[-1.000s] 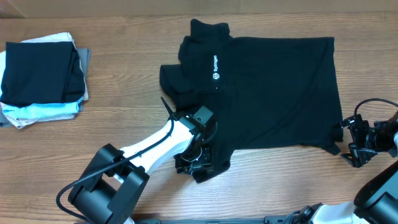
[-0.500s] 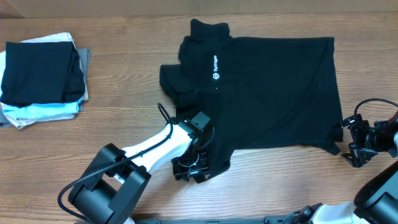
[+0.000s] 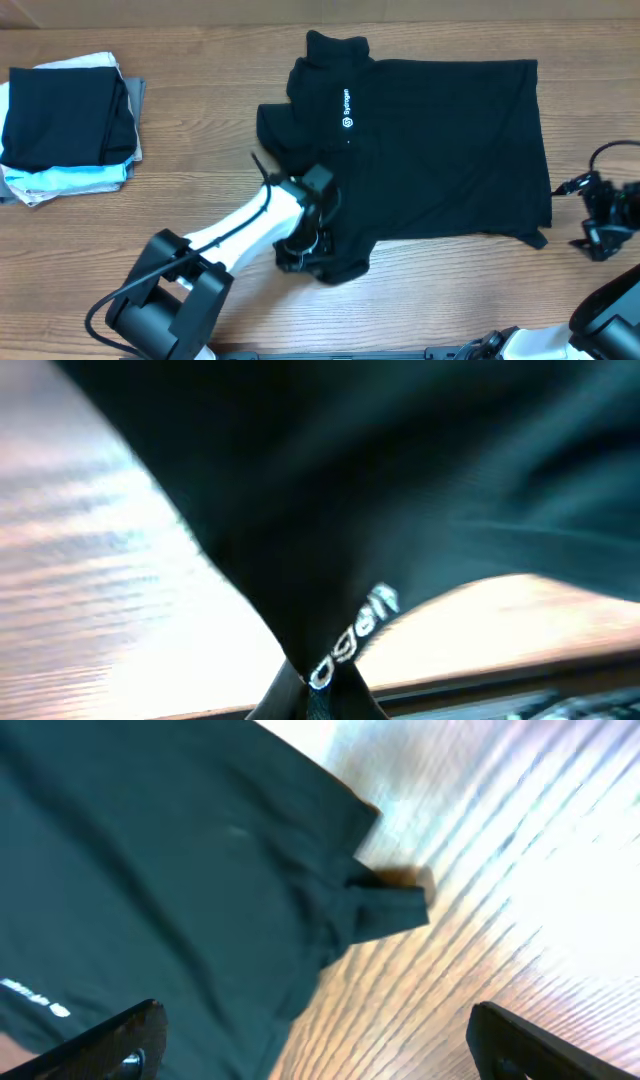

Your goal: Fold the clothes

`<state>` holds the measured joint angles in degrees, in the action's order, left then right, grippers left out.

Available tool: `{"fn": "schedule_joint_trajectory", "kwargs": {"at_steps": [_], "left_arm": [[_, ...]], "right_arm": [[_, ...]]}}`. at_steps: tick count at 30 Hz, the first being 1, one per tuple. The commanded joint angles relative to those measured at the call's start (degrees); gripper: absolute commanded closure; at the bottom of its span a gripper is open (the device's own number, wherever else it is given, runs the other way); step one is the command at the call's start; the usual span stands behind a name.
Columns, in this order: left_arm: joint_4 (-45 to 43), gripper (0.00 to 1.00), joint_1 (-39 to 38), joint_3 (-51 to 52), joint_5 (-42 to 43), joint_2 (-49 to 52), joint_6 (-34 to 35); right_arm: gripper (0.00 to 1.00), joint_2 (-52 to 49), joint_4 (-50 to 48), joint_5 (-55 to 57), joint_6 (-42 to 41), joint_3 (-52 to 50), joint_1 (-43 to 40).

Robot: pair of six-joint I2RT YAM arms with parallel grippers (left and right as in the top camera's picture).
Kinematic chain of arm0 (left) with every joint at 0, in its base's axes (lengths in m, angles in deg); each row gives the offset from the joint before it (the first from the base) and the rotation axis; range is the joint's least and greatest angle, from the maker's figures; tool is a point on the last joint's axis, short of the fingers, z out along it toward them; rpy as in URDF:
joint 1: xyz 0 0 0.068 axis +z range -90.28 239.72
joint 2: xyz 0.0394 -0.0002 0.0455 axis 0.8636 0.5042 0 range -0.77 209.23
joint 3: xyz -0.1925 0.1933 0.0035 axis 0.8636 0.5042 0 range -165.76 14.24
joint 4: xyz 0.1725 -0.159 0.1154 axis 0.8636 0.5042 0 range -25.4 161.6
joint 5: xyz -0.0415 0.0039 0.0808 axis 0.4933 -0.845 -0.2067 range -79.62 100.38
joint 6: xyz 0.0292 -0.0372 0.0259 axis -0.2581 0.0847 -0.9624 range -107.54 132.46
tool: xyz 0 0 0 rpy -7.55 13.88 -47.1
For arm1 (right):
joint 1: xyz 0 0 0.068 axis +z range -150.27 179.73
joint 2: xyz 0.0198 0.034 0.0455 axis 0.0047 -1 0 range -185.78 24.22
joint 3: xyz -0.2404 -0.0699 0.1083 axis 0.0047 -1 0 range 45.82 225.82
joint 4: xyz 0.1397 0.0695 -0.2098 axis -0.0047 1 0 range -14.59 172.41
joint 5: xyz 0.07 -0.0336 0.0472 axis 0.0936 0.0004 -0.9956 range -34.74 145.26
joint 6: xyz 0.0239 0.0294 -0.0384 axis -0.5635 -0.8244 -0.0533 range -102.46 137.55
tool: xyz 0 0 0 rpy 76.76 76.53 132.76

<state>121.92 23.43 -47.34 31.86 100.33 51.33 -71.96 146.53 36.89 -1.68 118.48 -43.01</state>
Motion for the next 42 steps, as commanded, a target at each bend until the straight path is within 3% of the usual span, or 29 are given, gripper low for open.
{"fn": "schedule_joint_trajectory", "kwargs": {"at_steps": [1, 10, 16, 30, 36, 40, 42], "left_arm": [[0.79, 0.96, 1.73, -8.17, 0.5, -3.91, -5.92], [2.36, 0.96, 2.84, -31.28, -3.13, -5.33, -9.57], [1.46, 0.96, 2.91, -41.03, -4.48, -5.33, -10.21], [-2.4, 0.96, 2.91, -45.53, -5.53, -5.33, -10.21], [-2.32, 0.96, 3.02, -47.3, -6.71, -5.33, -10.64], [-1.81, 0.95, 3.02, -48.26, -9.07, -5.33, -10.64], [-1.22, 0.95, 3.08, -48.59, -11.61, -5.33, -10.67]], "right_arm": [[0.0, 0.39, 1.07, -1.09, 2.69, 2.51, 0.04], [0.0, 0.37, 6.43, -14.29, 11.85, 1.68, 0.31], [0.0, 0.37, 6.91, -16.22, 13.51, -0.74, 2.69], [0.0, 0.37, -15.78, -22.58, 9.55, -18.47, 4.15], [0.06, 0.37, -19.32, -22.4, 9.62, -17.53, 4.11], [0.07, 0.37, -22.21, -16.02, 9.62, -17.49, 4.11], [0.13, 0.37, -23.02, -13.49, 9.62, -17.49, 4.11]]}}
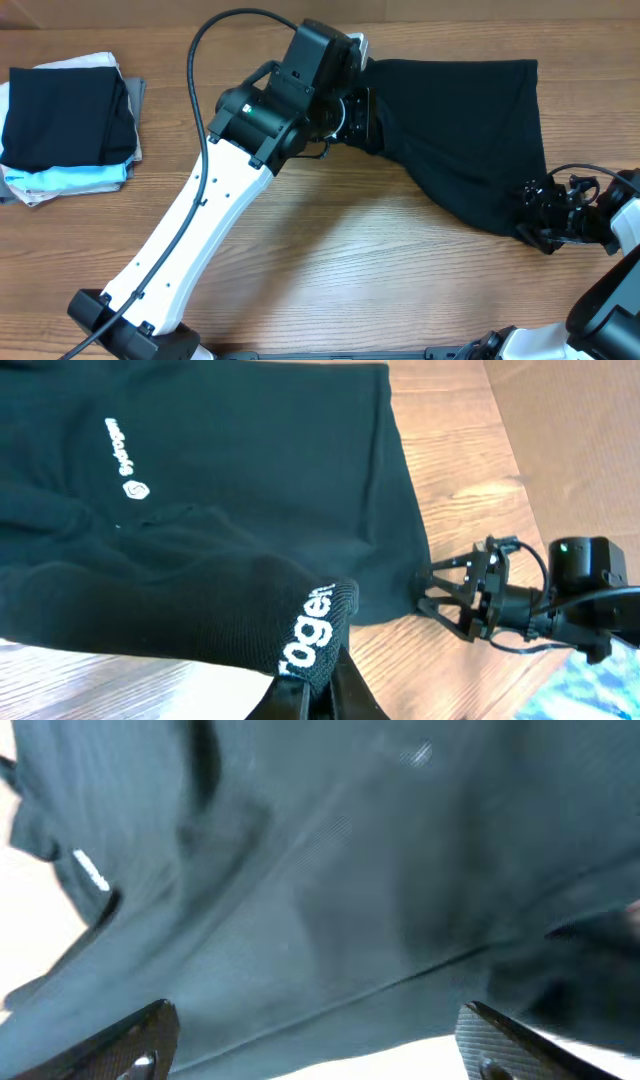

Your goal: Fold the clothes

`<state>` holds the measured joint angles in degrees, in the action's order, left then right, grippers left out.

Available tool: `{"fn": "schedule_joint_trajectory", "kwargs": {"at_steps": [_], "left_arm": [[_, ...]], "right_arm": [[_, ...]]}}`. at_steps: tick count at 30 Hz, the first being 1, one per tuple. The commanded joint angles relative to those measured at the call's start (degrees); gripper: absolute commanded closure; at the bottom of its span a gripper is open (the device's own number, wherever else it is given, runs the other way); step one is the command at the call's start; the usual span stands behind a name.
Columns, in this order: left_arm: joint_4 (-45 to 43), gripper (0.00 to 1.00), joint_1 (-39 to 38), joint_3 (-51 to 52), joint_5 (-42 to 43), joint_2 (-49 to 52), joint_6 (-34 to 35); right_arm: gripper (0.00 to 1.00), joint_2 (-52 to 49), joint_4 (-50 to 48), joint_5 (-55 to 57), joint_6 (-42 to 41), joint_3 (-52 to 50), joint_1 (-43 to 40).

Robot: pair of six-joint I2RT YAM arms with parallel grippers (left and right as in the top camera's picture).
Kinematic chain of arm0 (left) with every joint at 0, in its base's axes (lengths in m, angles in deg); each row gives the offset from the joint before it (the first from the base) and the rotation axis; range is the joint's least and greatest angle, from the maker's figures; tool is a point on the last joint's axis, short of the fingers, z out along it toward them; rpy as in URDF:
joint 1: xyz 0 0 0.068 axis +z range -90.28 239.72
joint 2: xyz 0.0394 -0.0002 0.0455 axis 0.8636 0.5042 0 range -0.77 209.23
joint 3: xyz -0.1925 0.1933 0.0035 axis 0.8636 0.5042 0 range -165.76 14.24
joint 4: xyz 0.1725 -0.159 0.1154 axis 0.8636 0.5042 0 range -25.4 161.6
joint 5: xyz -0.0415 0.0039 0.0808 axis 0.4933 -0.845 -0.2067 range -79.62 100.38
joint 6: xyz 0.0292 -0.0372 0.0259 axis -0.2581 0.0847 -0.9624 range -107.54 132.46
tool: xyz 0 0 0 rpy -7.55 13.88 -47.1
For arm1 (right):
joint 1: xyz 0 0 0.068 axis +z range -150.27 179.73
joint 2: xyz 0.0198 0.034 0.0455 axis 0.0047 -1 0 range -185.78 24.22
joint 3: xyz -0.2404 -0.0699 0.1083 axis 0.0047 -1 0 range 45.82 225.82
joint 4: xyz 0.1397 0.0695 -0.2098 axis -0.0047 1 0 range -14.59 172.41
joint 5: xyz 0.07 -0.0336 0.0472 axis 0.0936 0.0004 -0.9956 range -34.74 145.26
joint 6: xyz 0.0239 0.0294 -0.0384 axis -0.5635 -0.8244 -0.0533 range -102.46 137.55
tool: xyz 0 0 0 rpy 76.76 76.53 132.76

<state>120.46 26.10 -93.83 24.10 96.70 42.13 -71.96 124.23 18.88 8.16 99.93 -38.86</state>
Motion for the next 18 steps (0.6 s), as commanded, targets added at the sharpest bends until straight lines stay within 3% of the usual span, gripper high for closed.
{"fn": "schedule_joint_trajectory", "kwargs": {"at_steps": [1, 7, 18], "left_arm": [[0.5, 0.95, 0.5, -2.19, -5.2, -1.7, -1.46], [0.79, 0.93, 2.23, -2.71, -8.09, -1.7, -2.05], [0.11, 0.91, 5.16, -5.03, -7.76, -1.73, -2.1]], "right_arm": [[0.14, 0.37, -1.14, 4.83, -0.17, 1.07, -0.04], [0.14, 0.26, -6.12, 4.81, 2.16, 1.07, 0.02], [0.18, -3.89, -5.49, 4.17, 3.91, 0.59, 0.04]]}}
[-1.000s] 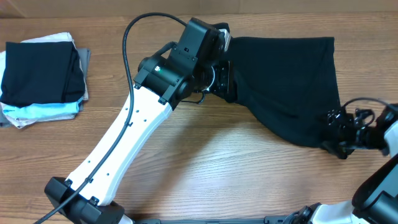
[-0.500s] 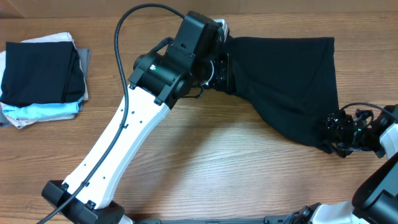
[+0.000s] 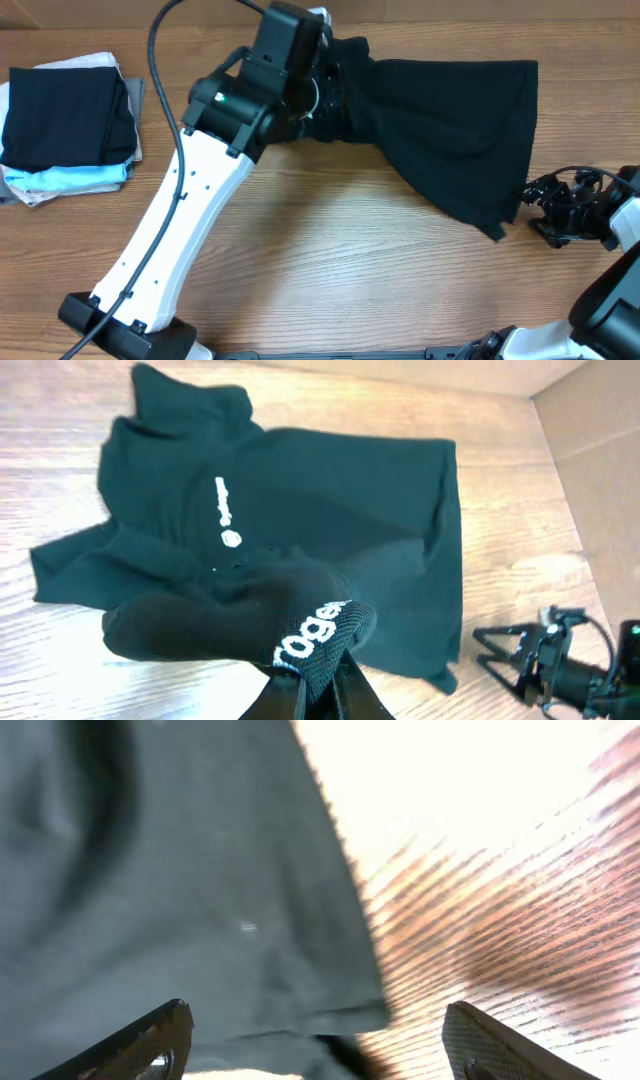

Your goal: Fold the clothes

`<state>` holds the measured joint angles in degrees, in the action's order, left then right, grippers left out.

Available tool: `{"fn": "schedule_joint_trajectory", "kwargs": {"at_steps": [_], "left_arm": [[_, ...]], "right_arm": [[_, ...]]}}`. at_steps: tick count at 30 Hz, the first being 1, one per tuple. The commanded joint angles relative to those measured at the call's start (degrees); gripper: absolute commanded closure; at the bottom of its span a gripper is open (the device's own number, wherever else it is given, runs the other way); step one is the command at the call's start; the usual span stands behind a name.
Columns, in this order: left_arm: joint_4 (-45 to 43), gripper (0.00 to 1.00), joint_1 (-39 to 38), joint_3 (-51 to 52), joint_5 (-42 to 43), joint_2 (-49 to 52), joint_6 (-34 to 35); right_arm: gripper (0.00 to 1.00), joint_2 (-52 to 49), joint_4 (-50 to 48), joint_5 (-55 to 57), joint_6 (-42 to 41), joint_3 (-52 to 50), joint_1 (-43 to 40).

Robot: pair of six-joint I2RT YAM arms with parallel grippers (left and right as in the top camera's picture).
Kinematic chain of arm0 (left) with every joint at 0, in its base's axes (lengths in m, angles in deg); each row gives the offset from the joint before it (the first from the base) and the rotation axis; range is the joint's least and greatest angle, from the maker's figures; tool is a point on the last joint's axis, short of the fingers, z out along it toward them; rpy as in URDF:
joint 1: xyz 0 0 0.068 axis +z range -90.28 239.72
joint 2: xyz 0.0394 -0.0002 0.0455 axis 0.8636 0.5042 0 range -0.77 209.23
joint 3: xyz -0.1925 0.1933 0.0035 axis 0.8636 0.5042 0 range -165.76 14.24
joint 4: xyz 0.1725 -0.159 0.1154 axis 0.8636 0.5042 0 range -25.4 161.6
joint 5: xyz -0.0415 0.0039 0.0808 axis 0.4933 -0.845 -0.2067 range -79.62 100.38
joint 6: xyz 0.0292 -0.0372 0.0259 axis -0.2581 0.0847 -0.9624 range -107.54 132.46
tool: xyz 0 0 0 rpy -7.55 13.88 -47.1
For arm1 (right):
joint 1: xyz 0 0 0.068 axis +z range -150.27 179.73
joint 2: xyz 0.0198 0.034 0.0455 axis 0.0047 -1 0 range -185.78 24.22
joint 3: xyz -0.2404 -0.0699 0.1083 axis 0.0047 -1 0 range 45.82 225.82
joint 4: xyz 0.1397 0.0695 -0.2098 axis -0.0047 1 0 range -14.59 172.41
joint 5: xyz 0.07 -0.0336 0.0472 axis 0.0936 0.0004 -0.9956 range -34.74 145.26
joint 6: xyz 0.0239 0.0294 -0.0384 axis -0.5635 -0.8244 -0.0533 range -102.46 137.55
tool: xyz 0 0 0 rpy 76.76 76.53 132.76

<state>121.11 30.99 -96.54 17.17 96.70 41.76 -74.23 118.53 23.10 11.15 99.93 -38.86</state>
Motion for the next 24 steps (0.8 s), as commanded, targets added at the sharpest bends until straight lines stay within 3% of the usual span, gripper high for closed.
{"fn": "schedule_joint_trajectory", "kwargs": {"at_steps": [1, 12, 19, 24], "left_arm": [[-0.52, 0.91, 0.22, -2.32, -0.79, -1.73, -1.7], [-0.59, 0.89, 0.22, -2.32, -0.81, -1.7, -1.7], [-0.15, 0.88, 0.22, -2.32, -0.81, -1.7, -1.7], [0.22, 0.88, 0.22, -2.32, -0.83, -1.7, -1.97]], "right_arm": [[0.2, -2.08, 0.63, -0.57, 0.92, 0.59, 0.04], [0.26, -3.37, 3.63, -3.63, 0.87, 0.55, 3.93], [0.39, -3.37, -1.92, -2.01, -0.72, -2.54, 8.11], [0.4, -3.37, -5.44, 5.01, -3.04, -6.67, 8.92]]}}
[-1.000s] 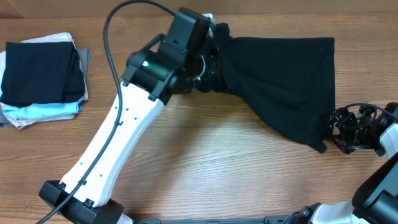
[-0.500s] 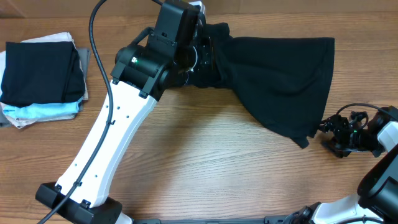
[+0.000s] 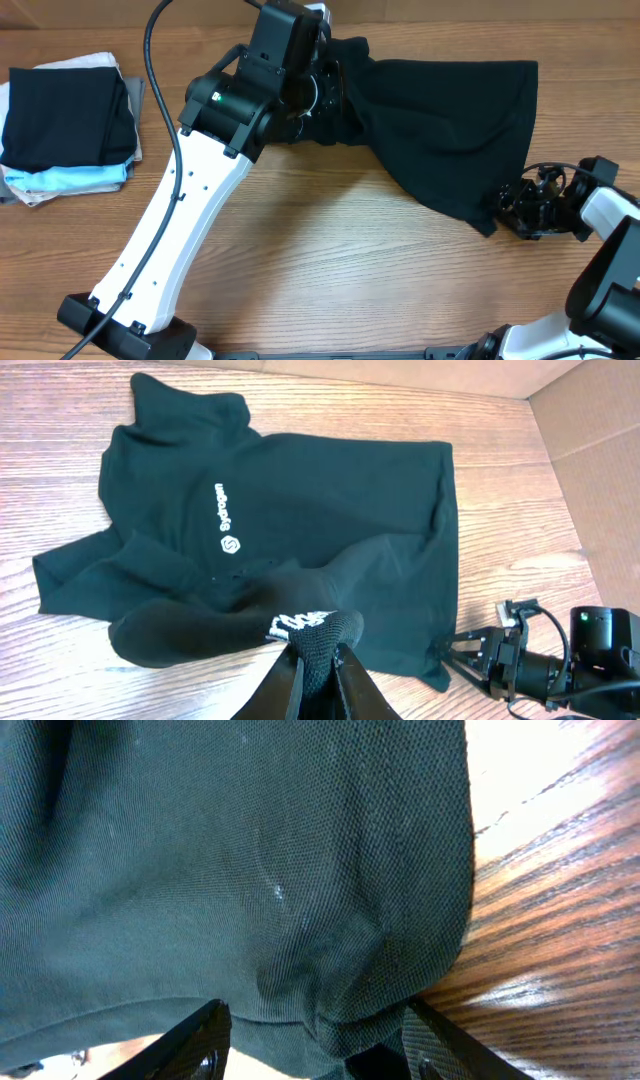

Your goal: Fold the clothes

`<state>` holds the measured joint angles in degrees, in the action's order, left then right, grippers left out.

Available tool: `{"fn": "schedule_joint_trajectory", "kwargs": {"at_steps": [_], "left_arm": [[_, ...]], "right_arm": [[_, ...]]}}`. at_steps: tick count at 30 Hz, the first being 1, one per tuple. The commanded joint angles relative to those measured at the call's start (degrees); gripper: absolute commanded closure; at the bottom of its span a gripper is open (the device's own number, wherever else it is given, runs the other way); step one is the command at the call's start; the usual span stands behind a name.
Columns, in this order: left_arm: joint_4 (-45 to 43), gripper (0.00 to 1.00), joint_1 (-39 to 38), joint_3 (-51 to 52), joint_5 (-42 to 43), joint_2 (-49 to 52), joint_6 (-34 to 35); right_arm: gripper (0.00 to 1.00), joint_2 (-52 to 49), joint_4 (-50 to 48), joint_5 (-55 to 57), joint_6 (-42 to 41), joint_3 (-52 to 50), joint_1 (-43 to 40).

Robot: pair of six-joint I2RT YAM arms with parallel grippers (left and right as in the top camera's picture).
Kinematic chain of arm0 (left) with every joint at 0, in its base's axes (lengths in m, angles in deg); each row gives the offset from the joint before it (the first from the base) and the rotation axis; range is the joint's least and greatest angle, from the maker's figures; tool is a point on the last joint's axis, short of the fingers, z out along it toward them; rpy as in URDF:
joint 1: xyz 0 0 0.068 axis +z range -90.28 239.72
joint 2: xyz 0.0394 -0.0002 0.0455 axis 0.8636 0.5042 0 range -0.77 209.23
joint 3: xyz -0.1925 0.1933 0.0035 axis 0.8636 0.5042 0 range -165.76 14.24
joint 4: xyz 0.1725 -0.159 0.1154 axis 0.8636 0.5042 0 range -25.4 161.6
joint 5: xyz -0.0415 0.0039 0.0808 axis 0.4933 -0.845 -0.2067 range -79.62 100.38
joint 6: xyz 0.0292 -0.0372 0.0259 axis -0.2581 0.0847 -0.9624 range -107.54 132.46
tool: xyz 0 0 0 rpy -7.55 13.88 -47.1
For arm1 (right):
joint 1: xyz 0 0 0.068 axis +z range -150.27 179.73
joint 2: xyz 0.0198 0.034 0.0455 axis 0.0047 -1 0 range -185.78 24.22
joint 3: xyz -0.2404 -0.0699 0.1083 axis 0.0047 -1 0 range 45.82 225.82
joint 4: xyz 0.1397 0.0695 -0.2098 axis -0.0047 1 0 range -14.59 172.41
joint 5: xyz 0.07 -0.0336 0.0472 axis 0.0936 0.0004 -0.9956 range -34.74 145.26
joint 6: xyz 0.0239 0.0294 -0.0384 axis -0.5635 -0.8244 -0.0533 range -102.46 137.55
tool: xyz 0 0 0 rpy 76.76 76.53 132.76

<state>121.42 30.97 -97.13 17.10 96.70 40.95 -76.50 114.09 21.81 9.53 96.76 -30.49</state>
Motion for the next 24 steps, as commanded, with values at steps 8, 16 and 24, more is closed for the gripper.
{"fn": "schedule_joint_trajectory", "kwargs": {"at_steps": [8, 16, 24], "left_arm": [[-0.11, 0.89, 0.24, -1.73, -0.96, -1.7, -1.29], [-0.11, 0.96, 0.24, -1.73, -0.96, -1.7, -1.29], [-0.11, 0.96, 0.24, -1.73, -0.94, -1.7, -1.27]], "right_arm": [[0.45, -1.09, -2.45, 0.96, -1.4, -7.78, 0.55], [0.57, -1.09, -1.16, 0.96, -1.4, -7.78, 0.55], [0.56, -1.09, 0.7, 1.03, -1.05, -7.78, 0.55]]}}
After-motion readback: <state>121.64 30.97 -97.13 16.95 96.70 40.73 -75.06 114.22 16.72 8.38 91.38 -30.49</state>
